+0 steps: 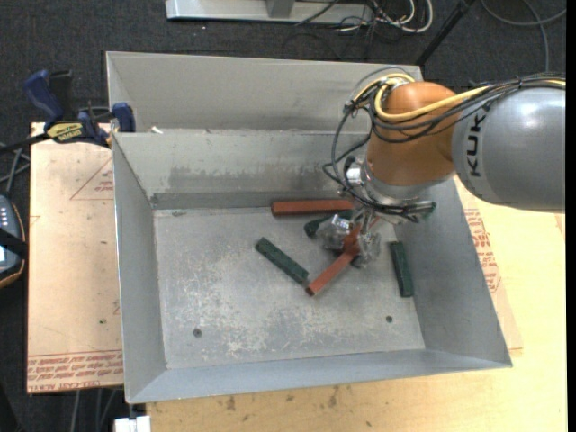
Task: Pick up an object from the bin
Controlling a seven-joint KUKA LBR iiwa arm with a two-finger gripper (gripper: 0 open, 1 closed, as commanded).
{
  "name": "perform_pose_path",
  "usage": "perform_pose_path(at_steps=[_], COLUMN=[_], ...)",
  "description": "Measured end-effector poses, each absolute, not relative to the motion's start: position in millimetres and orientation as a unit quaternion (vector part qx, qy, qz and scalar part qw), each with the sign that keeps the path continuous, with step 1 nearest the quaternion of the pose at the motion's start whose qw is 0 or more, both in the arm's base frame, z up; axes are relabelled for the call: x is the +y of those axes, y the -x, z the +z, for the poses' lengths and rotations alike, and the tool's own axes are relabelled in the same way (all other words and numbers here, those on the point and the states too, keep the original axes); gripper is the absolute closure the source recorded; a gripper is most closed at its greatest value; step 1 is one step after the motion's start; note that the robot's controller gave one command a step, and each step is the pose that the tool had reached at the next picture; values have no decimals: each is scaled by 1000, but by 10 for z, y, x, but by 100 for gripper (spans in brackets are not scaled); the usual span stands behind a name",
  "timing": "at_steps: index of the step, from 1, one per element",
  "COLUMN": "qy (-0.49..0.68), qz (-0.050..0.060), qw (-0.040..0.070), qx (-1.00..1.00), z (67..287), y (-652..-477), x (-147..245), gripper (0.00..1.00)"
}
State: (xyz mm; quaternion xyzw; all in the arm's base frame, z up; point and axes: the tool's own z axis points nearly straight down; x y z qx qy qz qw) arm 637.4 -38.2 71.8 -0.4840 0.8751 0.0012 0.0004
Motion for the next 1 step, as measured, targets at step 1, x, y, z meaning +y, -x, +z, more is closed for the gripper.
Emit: perform_pose_path(at_steps=[1], qy=[484], qz=[1], qw=[0], qx=[875], z=[719], y=[-6374], x=[-383], gripper=[100])
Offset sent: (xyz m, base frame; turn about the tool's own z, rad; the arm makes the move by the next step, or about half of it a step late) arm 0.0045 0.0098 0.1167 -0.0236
